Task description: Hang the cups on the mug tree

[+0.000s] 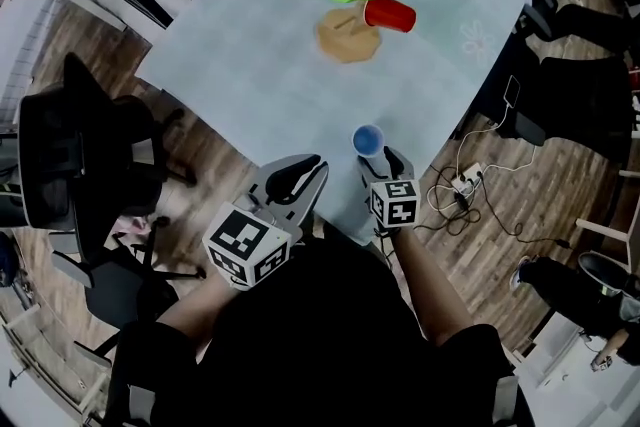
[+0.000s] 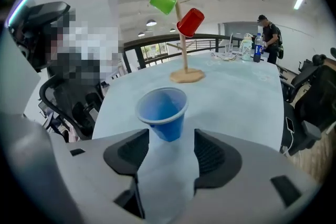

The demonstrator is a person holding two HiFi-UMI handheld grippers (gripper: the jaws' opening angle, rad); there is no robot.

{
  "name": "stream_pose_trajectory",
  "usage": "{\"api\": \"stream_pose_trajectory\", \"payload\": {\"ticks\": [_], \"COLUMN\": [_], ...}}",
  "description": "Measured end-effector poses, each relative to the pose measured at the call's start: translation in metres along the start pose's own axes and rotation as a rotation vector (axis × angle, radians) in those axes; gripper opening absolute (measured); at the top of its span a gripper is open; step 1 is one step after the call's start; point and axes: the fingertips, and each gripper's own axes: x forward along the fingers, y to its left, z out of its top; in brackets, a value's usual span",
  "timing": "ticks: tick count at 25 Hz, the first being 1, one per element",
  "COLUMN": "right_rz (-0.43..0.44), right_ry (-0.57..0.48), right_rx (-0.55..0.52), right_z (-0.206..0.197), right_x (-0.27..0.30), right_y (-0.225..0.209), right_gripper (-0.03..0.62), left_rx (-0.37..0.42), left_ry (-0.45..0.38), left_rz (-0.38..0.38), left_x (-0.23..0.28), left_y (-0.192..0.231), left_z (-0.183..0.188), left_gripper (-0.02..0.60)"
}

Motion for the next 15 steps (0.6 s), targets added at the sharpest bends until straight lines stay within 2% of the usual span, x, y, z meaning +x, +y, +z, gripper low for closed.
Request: {"api": "stream_pose_trajectory", "payload": {"ticks": [8,15], "right_rz": [-0.025,-0.035], "right_ry": [0.059,0.093], "right_rx": [-0.141,-0.165], "right_z": [-0.001,-0.003], "right_x": [0.033,0.041], "right_y": [0.004,0.002], "right_gripper": [0.262,0.262], "left_rx": [-0.005,-0.013], "left_ry": [0.025,0.037], "left_rz": [0.012,0.012], "left_x": [-0.001,0.003], "left_y": [0.014,0.013], "left_z": [-0.003,-0.005], "left_gripper": [0.038,0.039]}}
